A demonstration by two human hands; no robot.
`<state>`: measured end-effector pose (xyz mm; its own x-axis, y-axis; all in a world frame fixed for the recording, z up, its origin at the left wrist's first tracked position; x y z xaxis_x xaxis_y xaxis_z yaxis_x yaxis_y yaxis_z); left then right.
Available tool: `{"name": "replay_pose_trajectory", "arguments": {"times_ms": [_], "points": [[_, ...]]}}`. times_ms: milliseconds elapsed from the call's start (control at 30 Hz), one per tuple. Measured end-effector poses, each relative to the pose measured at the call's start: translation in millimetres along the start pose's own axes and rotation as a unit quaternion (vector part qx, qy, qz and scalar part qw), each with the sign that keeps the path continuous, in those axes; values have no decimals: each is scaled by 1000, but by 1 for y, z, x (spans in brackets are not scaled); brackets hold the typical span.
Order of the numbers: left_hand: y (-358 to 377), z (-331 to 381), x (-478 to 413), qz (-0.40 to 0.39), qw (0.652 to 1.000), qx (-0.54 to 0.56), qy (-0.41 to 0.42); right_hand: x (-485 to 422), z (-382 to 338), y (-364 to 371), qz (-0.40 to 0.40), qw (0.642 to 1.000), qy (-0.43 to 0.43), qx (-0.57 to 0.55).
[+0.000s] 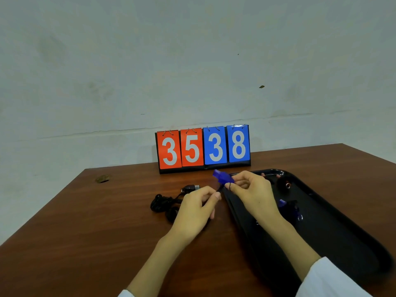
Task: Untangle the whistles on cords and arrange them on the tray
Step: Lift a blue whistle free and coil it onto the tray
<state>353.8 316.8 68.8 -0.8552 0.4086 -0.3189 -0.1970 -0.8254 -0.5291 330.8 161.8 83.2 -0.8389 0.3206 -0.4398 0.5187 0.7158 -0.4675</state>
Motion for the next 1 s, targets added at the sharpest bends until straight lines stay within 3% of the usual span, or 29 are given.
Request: {"name": "replay_pose_trajectory", "arguments": {"times_ms": [233,367,500,667,867,1000], "points": [[-8,2,0,49,998,-48,5,1,-3,1,-60,985,-44,155],[-12,3,2,78,991,-93,53,3,-5,7,-131,972,-76,179],[-18,0,1,113,975,-147,126,3,-4,8,-236,966,-39,102],[-21,-2,-1,82,987,-91,103,7,-4,9,-358,934,0,-9],[-28,-6,-6,50,999,-6,15,14,-16,5,-415,905,1,-95],[-27,-5,-8,35,997,61,-18,16,-20,4,-406,901,3,-155]]}}
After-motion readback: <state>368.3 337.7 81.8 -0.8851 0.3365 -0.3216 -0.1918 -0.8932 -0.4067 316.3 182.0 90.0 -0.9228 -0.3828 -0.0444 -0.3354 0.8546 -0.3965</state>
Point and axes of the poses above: each hand's wrist, its own x-axis away from the middle knuckle, its own y-axis out of the palm, z = x × y, the point moved 3 cm from there along -x, towards the middle knuckle, and after that the axes turned 4 degrees about -y, right-handed, at the moved point
